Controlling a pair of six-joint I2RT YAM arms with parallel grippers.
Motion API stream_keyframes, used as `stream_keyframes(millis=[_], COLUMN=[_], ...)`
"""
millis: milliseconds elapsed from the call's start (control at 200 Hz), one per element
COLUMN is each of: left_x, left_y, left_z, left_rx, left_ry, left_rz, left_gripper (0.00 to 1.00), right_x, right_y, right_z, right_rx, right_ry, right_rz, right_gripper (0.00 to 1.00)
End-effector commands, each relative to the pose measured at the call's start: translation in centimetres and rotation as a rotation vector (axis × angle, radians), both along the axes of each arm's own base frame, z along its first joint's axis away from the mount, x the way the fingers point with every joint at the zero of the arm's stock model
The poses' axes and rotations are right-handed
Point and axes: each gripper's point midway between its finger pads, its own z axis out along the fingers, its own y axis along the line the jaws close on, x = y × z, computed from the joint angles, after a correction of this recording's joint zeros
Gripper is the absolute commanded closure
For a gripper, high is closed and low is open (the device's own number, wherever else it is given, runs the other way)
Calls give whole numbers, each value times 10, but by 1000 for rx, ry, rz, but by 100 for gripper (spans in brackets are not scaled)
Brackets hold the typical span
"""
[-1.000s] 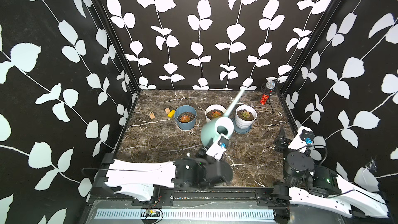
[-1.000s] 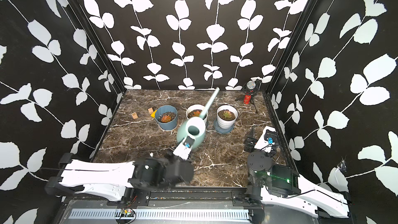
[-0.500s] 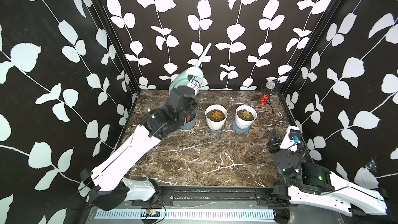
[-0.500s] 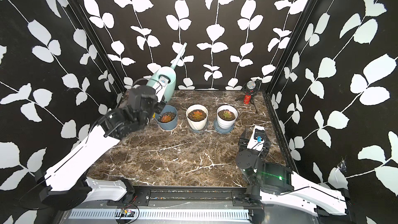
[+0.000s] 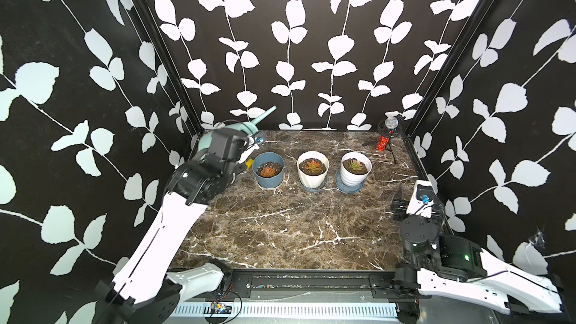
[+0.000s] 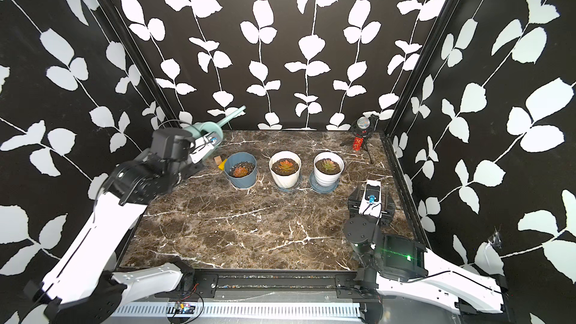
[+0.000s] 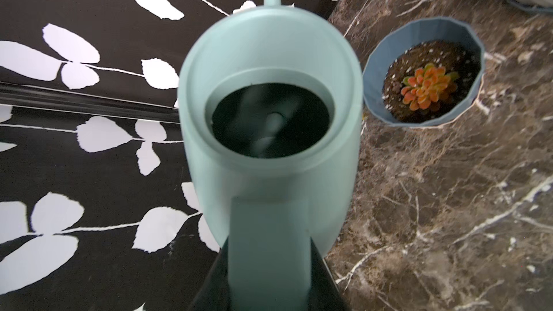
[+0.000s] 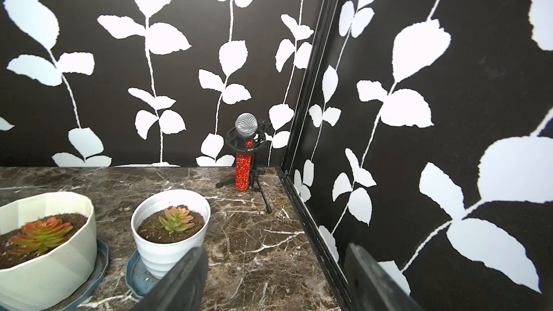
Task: Water the succulent around the soil edge
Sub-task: Water the soil of the potted plant with water.
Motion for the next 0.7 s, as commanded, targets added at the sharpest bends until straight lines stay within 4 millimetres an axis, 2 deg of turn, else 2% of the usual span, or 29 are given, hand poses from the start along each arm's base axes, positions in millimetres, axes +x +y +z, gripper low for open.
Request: stream_keyframes(millis=[0,265,690], left_x=[-6,-8,-13], left_y=[12,15,18], left_z=[-11,-41,-55], left_rx=[114,221,281], left_ry=[48,166,217], left_rz=[5,-15,-43], left_gripper=[100,100,100], right_x=[-1,1,2], right_y=[-6,-6,-7], right_z=[-5,-6,-7], right_rx=[-24,-49,-60], right_ry=[-3,9,14], right_rz=[-37,-44,-54], right_gripper=[25,25,24])
